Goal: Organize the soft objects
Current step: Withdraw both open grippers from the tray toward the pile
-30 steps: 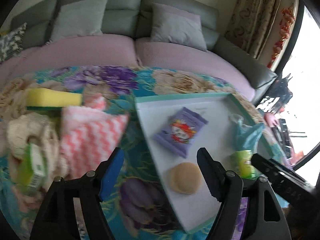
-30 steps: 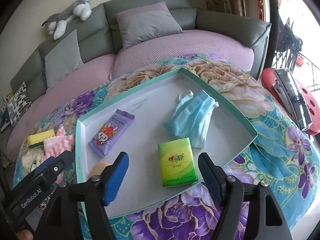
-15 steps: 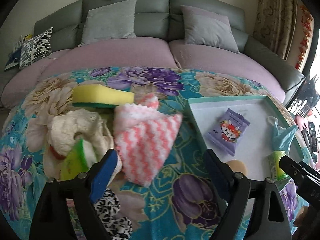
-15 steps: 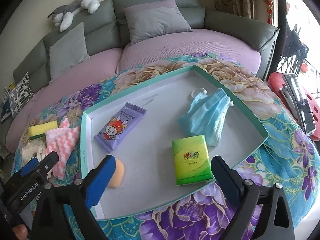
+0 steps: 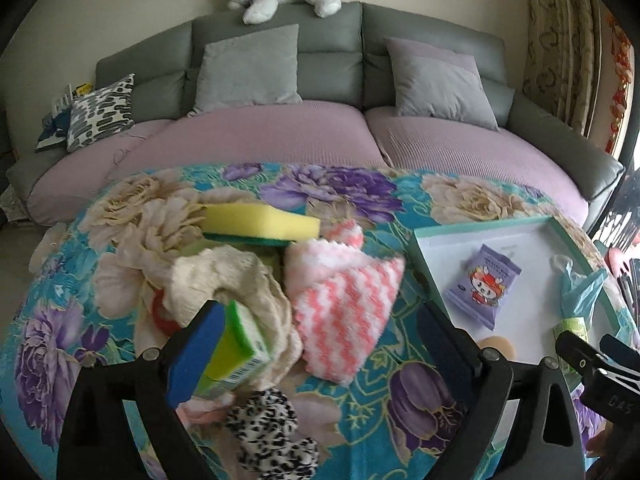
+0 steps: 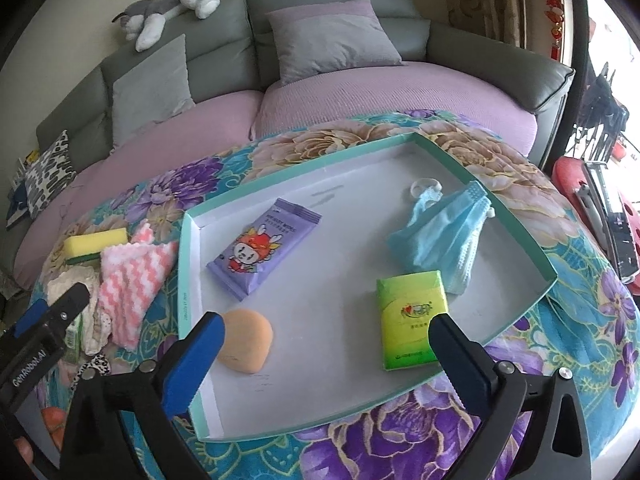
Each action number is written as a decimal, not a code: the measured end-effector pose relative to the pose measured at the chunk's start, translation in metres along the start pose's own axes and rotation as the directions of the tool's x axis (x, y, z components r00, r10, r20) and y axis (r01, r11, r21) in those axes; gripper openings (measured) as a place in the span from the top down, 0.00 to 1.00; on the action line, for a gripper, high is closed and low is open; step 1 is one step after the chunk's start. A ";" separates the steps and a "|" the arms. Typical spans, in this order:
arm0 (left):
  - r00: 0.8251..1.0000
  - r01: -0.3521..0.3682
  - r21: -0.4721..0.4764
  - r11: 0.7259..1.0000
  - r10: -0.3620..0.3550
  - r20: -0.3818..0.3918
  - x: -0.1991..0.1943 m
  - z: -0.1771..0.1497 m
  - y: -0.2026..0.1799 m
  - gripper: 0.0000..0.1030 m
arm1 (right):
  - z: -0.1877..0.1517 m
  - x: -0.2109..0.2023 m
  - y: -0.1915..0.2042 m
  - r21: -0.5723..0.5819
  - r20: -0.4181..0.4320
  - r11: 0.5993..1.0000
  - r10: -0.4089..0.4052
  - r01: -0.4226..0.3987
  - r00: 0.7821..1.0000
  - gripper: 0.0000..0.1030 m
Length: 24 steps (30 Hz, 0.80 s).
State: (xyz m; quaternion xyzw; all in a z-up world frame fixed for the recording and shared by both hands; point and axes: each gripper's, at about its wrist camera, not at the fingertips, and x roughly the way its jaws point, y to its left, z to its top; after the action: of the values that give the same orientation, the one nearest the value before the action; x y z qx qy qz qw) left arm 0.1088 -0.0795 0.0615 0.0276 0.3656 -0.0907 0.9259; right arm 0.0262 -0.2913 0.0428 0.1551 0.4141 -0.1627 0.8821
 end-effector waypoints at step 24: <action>0.991 -0.077 -0.172 0.982 0.056 -0.125 -0.017 -0.019 0.110 0.02 | -0.017 -0.015 0.095 -0.191 0.023 0.966 0.184 -0.176 0.983 0.00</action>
State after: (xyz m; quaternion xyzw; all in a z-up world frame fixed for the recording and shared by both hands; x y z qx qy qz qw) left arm 0.1042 0.0329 0.0576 -0.0368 0.4258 -0.0253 0.9037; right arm 0.0452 -0.1968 0.0575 0.1045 0.3939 -0.0450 0.9121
